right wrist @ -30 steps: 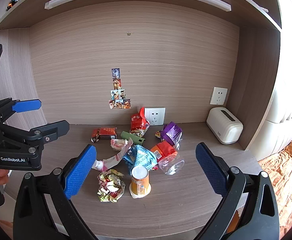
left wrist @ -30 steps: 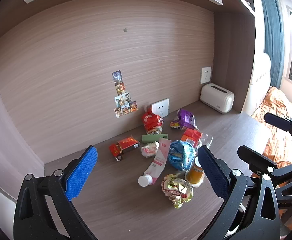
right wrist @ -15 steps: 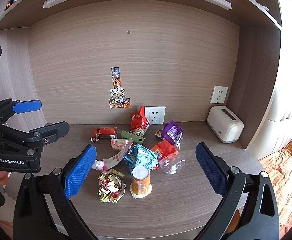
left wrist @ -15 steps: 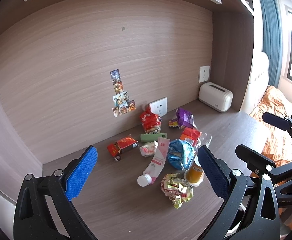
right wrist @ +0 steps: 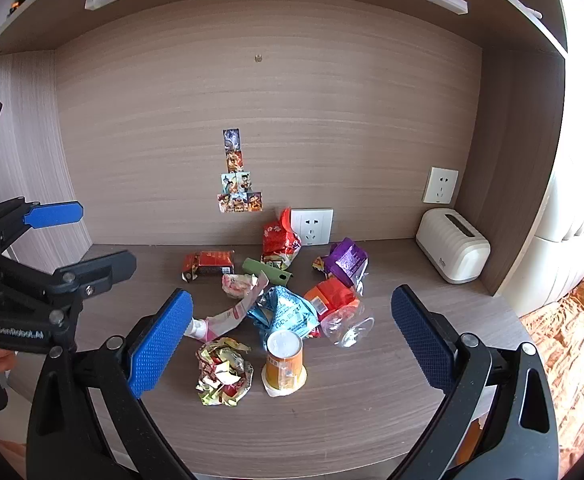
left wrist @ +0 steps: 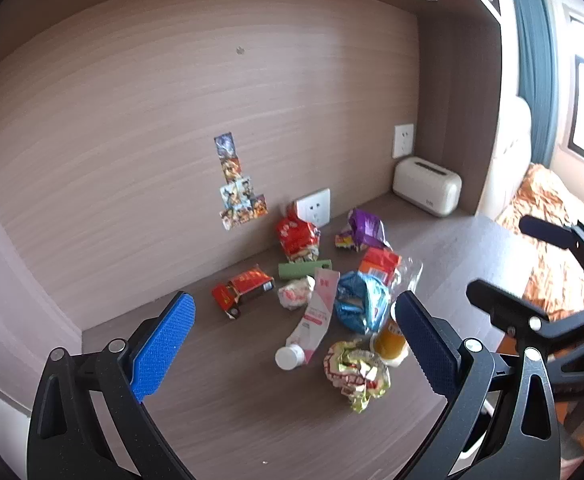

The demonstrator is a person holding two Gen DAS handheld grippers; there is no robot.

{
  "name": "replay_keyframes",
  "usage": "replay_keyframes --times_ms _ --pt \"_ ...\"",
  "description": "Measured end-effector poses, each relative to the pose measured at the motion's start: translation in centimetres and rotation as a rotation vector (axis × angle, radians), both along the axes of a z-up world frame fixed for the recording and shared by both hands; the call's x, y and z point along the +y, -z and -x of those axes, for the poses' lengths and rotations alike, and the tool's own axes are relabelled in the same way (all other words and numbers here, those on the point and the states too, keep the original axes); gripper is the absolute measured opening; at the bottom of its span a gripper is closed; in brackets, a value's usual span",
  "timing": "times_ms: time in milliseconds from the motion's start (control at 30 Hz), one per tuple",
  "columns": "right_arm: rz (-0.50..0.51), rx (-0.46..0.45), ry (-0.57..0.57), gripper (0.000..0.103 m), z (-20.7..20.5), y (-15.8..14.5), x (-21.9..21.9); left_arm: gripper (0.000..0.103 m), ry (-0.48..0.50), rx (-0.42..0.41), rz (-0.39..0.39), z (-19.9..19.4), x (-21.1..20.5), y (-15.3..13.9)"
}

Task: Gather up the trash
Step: 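Grasp the crumpled wrapper with the left tool while the right tool grasps the orange cup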

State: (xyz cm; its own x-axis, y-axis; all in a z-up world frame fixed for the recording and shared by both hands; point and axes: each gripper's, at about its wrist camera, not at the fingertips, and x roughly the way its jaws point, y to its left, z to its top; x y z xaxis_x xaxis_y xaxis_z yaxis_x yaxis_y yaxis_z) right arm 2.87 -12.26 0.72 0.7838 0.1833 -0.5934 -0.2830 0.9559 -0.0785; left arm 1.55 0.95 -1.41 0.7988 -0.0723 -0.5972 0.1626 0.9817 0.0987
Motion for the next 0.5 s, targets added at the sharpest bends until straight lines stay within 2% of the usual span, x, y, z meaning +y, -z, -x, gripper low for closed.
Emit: replay_keyframes --times_ms 300,500 --pt "0.034 0.051 0.014 0.099 -0.9 2.5 0.4 0.098 0.061 0.076 -0.03 -0.6 0.2 4.1" --pt "0.059 0.124 0.033 0.099 -2.2 5.6 0.3 0.098 0.137 0.123 -0.056 -1.8 -0.8 8.0"
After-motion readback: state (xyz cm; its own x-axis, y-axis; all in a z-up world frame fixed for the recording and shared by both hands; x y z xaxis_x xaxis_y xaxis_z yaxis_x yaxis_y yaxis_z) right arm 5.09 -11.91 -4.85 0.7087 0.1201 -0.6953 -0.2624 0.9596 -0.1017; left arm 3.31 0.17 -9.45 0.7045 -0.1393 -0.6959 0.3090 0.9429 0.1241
